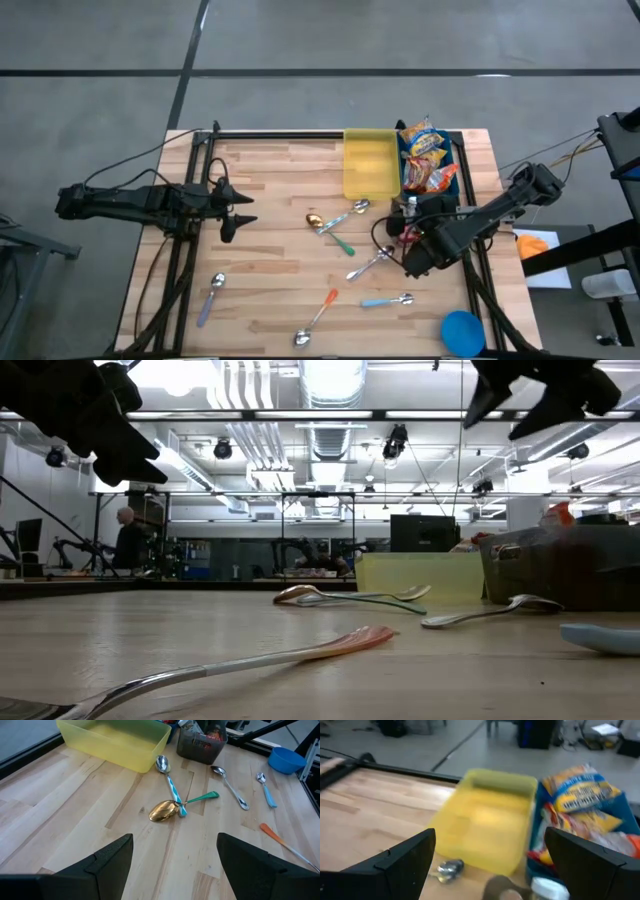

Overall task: Pick & Place Food Item
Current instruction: Put the green spoon into the yellow bin

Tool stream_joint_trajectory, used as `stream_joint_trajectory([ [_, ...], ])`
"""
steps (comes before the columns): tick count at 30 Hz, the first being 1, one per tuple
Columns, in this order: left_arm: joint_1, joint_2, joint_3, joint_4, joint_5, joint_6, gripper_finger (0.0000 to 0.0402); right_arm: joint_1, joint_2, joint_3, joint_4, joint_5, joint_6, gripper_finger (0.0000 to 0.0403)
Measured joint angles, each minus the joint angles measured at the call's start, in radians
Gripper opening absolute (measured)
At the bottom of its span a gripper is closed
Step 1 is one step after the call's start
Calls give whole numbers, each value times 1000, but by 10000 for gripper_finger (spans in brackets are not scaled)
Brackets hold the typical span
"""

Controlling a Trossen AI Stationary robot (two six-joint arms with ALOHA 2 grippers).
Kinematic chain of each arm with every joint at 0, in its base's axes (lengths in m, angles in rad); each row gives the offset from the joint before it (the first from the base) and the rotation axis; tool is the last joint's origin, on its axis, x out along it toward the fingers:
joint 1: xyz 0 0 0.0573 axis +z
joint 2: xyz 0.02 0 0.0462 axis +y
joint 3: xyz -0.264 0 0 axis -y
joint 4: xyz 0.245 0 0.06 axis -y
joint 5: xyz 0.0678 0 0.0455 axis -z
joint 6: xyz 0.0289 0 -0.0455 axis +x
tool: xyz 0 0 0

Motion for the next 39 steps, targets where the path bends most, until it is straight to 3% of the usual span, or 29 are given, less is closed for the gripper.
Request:
stream_joint_trajectory([
  [5, 0, 0, 0, 0, 0, 0, 290, 0, -38, 21, 142, 28, -204, 374],
  [12, 0, 0, 0, 0, 0, 0, 290, 0, -113, -62, 575, 29, -635, 374],
  [21, 0, 0, 0, 0, 0, 0, 290, -26, -224, -239, 1056, -89, -1054, 374],
  [30, 0, 0, 0, 0, 0, 0, 290, -134, -301, -389, 1466, -312, -1445, 374],
  [39, 0, 0, 0, 0, 0, 0, 290, -350, -318, -440, 1613, -672, -1574, 374],
])
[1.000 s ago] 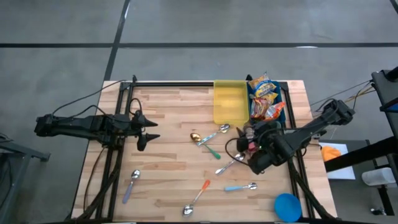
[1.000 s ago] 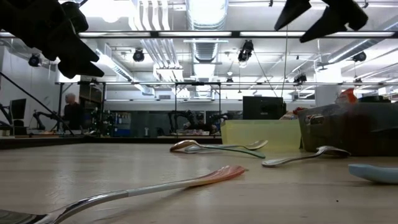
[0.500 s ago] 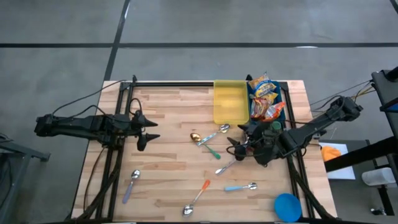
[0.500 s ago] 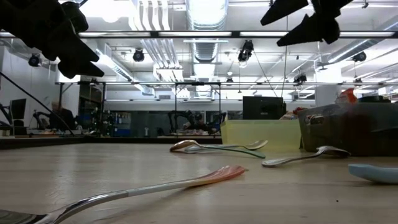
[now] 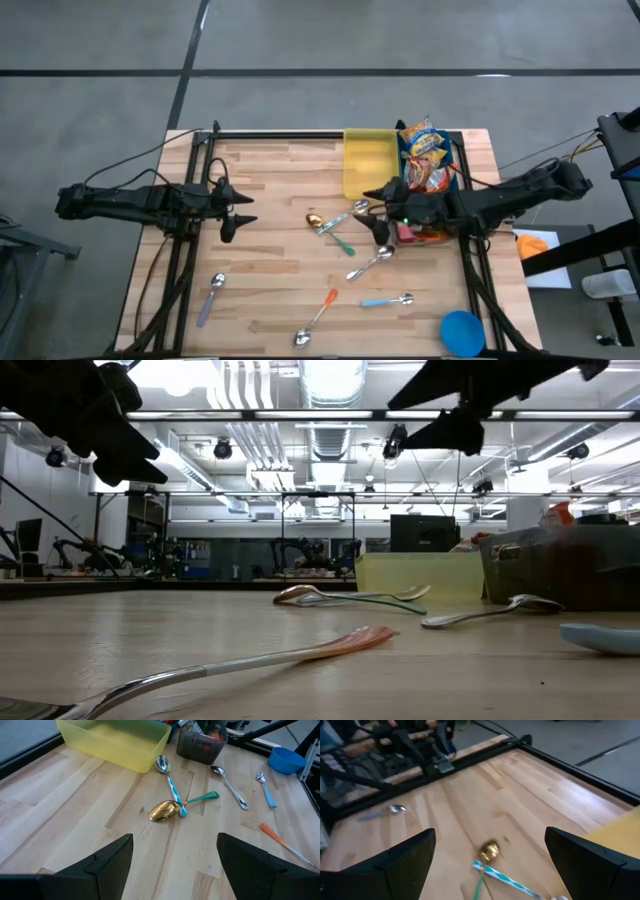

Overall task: Pick & Place Food Item
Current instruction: Put the green spoon into the yellow bin

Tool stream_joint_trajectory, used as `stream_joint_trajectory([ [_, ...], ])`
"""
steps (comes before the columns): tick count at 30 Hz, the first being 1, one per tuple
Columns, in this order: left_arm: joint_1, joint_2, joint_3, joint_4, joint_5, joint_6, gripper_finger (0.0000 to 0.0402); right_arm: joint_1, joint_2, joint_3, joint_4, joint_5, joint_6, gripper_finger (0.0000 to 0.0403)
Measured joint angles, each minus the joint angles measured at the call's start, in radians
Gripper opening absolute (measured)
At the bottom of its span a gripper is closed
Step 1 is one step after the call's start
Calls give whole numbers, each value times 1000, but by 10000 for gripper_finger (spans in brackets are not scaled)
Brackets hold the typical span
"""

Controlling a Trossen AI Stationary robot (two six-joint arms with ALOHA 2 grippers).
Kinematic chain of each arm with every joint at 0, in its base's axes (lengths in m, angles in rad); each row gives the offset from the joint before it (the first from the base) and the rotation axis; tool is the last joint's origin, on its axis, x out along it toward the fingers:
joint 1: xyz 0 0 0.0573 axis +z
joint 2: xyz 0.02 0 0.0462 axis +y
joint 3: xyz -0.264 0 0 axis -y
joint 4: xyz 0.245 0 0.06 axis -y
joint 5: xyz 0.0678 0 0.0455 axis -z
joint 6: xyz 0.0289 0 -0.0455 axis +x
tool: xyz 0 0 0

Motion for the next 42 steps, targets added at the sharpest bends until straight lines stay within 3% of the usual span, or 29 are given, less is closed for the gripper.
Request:
stream_joint_trajectory([
  [17, 0, 0, 0, 0, 0, 0, 290, -40, 124, 90, 74, -29, -2, 373],
  [24, 0, 0, 0, -1, 0, 0, 290, -38, 245, 150, 60, -84, 15, 373],
  [32, 0, 0, 0, 0, 0, 0, 290, -38, 449, 352, -202, -167, 173, 373],
  [42, 0, 0, 0, 0, 0, 0, 290, -31, 723, 600, -511, -160, 290, 373],
])
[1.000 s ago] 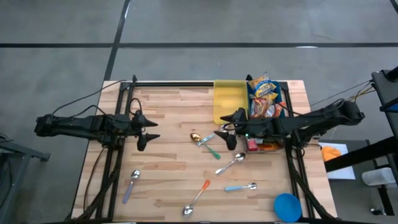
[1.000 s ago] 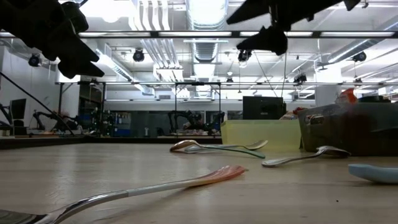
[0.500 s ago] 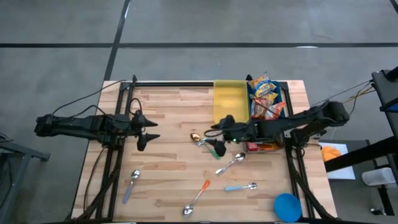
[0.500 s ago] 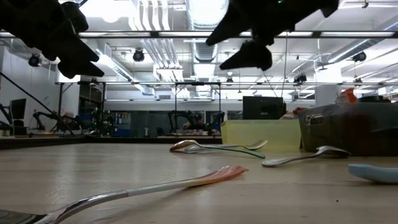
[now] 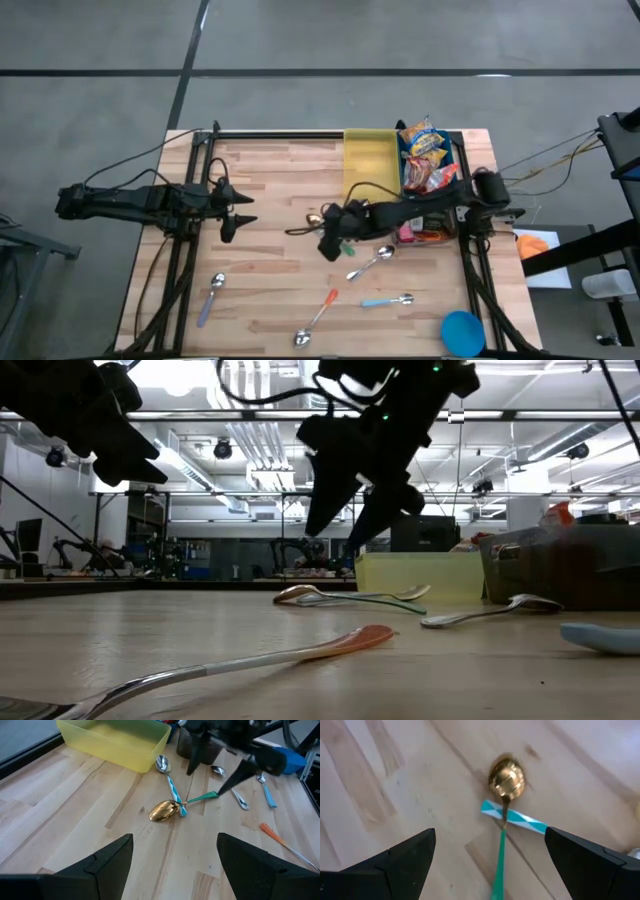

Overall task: Pick & Place Food Item
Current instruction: Put the green spoon into the yellow bin

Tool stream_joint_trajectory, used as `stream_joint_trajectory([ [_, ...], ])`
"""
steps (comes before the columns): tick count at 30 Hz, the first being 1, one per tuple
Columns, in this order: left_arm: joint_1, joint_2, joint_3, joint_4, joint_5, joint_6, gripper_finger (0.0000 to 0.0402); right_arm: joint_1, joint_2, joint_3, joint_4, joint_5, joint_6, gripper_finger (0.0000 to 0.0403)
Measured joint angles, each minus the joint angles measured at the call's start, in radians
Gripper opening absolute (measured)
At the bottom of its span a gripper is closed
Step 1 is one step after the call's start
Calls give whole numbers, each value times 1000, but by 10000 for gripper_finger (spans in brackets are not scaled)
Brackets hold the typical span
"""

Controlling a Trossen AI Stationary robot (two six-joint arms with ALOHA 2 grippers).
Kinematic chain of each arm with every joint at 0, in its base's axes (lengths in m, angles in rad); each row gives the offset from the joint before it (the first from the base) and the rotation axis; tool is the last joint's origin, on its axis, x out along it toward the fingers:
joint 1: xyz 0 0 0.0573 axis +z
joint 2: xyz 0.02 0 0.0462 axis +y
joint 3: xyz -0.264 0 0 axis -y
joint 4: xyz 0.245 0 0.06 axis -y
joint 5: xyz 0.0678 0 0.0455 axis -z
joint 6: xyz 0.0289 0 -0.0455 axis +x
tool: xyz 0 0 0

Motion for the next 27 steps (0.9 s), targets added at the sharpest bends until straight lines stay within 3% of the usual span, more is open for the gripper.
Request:
stream_joint_trajectory([
  [11, 0, 0, 0, 0, 0, 0, 290, 10, 139, 112, -138, 5, 8, 373],
  [27, 0, 0, 0, 0, 0, 0, 290, -36, 136, -1, 4, -37, 4, 365],
])
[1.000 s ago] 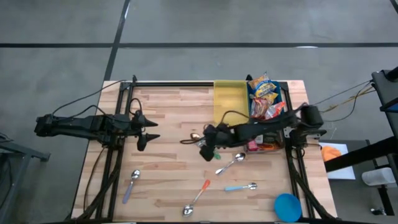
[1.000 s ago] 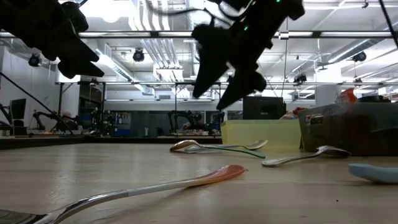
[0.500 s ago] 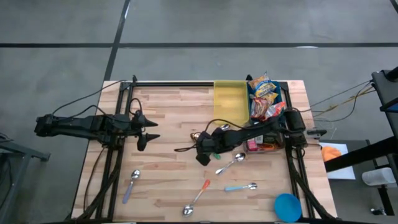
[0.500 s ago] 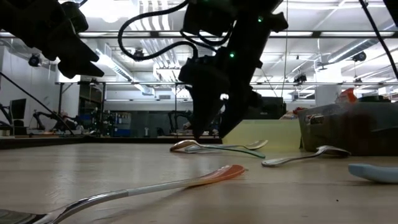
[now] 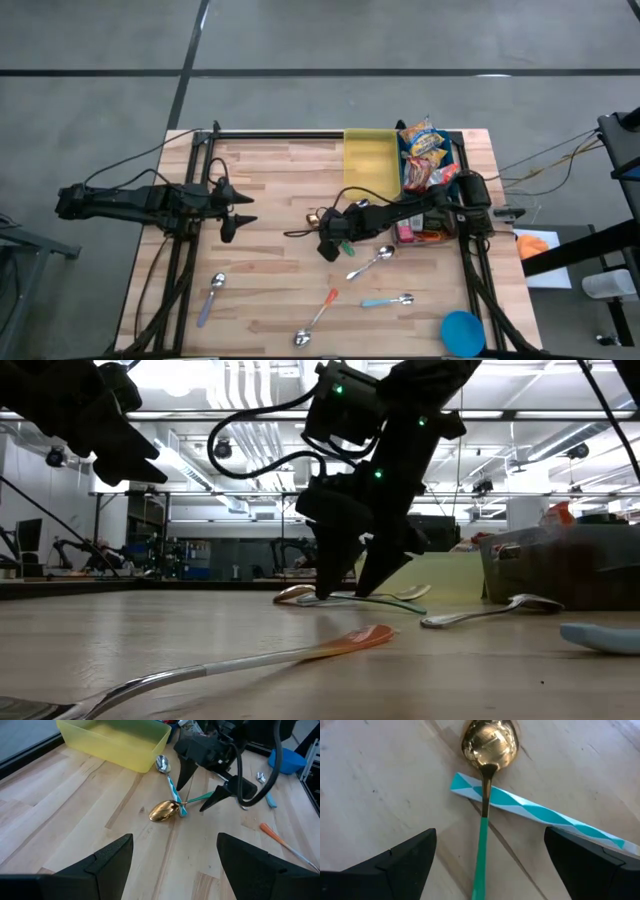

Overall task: Pick & Place Food Item
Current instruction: Put the green spoon into the yellow bin

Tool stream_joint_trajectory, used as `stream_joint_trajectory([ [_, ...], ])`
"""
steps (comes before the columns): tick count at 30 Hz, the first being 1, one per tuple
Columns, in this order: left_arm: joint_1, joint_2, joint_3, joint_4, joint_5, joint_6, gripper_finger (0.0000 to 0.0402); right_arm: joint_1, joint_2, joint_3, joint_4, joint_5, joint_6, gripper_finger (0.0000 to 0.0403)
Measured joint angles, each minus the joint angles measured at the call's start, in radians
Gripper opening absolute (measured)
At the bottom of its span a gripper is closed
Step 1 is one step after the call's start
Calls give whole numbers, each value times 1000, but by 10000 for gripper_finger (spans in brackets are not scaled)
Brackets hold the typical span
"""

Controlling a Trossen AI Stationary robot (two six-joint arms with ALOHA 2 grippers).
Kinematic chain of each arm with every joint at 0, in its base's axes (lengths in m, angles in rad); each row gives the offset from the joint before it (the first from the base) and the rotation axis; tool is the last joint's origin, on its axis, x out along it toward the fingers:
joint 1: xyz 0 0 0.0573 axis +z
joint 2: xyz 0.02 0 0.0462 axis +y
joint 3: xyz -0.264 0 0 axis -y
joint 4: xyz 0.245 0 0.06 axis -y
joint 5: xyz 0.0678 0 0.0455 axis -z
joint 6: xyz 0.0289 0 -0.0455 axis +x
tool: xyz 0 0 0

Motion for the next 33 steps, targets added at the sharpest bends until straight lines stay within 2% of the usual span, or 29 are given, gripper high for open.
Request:
stream_joint_trajectory([
  [14, 0, 0, 0, 0, 0, 0, 290, -6, 0, -35, 67, 3, 8, 242],
  [33, 0, 0, 0, 0, 0, 0, 290, -6, -2, -65, 84, 23, 2, 160],
])
